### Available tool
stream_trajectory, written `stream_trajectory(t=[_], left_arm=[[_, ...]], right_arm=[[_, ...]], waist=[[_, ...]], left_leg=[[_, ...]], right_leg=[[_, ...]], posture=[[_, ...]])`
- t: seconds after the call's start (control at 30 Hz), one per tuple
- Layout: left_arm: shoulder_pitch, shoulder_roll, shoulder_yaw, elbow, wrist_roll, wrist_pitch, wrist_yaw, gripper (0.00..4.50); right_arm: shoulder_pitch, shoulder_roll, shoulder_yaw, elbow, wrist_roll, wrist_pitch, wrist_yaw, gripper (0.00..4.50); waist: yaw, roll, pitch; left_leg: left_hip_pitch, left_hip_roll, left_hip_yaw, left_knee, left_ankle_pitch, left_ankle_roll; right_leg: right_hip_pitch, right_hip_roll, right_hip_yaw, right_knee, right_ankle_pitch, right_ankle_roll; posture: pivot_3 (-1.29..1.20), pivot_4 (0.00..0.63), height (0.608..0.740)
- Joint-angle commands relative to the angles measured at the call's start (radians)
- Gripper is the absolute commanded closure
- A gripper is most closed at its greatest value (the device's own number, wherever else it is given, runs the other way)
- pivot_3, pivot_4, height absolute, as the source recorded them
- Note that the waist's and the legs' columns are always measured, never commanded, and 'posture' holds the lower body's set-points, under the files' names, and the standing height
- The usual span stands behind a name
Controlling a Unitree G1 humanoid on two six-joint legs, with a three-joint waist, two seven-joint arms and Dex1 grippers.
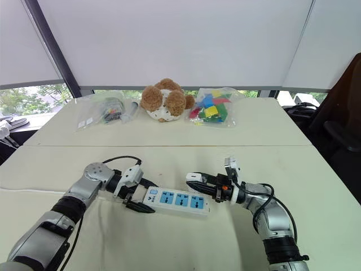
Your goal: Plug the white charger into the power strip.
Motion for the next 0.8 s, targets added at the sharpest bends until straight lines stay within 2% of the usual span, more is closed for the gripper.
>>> stream_trajectory(t=[0.03,0.23,0.43,0.8], left_arm=[[0.02,0.019,-0.02,-0.008,0.039,0.011,-0.037,1.45],[0.018,0.003,-0.016,0.005,0.05,0.015,-0.03,1.45],[0.008,-0.004,-0.011,0.02,0.049,0.014,-0.034,1.45],[0.024,0.035,-0.013,-0.02,0.014,0.039,-0.037,1.45]], right_arm=[[0.016,0.006,0.006,-0.031,0.029,-0.012,-0.001,3.72],[0.051,0.003,0.019,-0.058,0.038,-0.011,-0.017,3.72],[0.06,-0.004,0.021,0.025,0.004,-0.082,-0.014,3.72],[0.097,-0.005,0.044,0.105,0.013,-0.123,0.012,3.72]], waist=[[0.001,0.0,0.0],[0.001,0.0,0.0],[0.002,-0.001,0.0],[0.001,-0.003,-0.002]], left_leg=[[0.001,0.0,0.0,0.0,0.0,0.0],[0.001,0.0,0.0,0.0,0.0,0.0],[0.001,0.0,0.0,0.0,0.0,0.0],[0.009,0.0,0.0,-0.003,0.0,0.0]], right_leg=[[0.0,0.0,0.0,0.0,0.0,0.0],[0.001,0.0,0.0,0.0,0.0,0.0],[0.001,0.0,0.0,0.0,0.0,0.0],[0.008,0.0,0.0,-0.002,0.0,0.0]], posture=[[0.0,0.15,0.739],[0.0,0.15,0.739],[0.0,0.15,0.739],[0.0,0.15,0.739]])
